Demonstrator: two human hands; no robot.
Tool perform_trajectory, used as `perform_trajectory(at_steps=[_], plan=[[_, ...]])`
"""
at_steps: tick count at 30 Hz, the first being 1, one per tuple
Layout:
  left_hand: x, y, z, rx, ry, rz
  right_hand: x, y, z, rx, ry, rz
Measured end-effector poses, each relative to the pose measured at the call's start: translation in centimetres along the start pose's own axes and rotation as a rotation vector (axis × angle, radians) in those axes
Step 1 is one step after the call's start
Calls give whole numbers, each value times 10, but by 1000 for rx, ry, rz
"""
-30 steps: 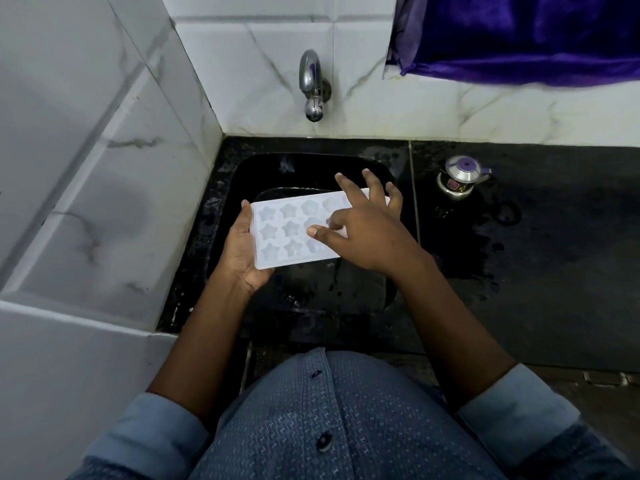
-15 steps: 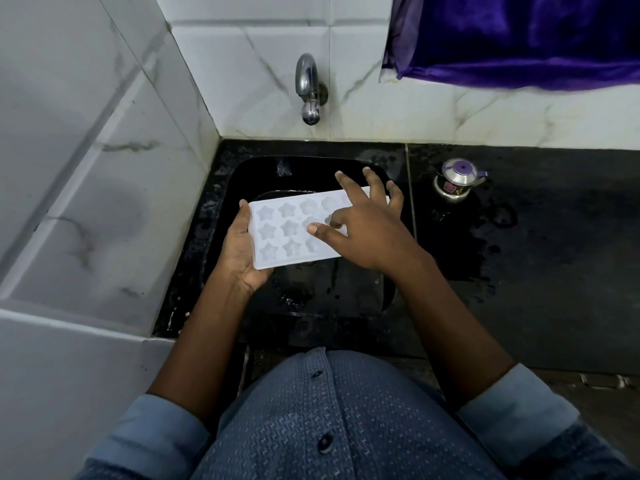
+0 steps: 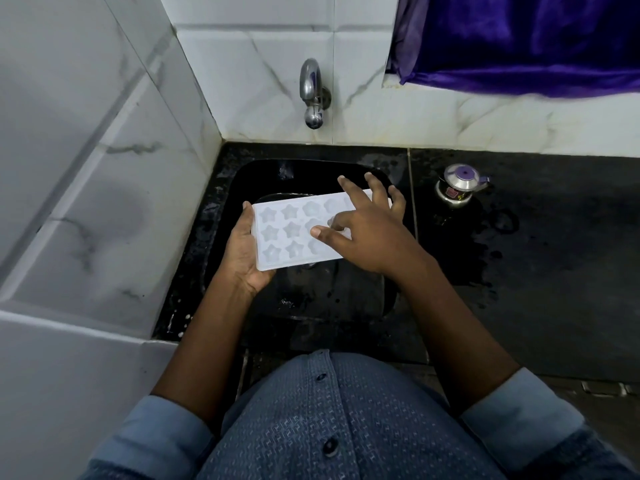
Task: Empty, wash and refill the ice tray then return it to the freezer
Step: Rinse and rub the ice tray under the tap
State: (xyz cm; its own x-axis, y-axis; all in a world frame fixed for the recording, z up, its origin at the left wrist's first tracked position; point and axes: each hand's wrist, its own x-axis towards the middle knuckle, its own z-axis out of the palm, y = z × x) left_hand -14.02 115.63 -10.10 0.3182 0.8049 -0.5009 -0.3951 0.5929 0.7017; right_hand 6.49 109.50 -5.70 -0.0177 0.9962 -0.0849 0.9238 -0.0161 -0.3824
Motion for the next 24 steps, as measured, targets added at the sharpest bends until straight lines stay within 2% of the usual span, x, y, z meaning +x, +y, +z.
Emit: perform_trajectory(at_steps=[7,17,24], plan=[[0,0,1,-5,5,-12,1,-1,-2,14,-13,-16],[-3,10,-10,-28,55,24,-1,32,-7,40,105,1],[-5,9,-12,-29,37,10,-2,22,-6,22,38,8]])
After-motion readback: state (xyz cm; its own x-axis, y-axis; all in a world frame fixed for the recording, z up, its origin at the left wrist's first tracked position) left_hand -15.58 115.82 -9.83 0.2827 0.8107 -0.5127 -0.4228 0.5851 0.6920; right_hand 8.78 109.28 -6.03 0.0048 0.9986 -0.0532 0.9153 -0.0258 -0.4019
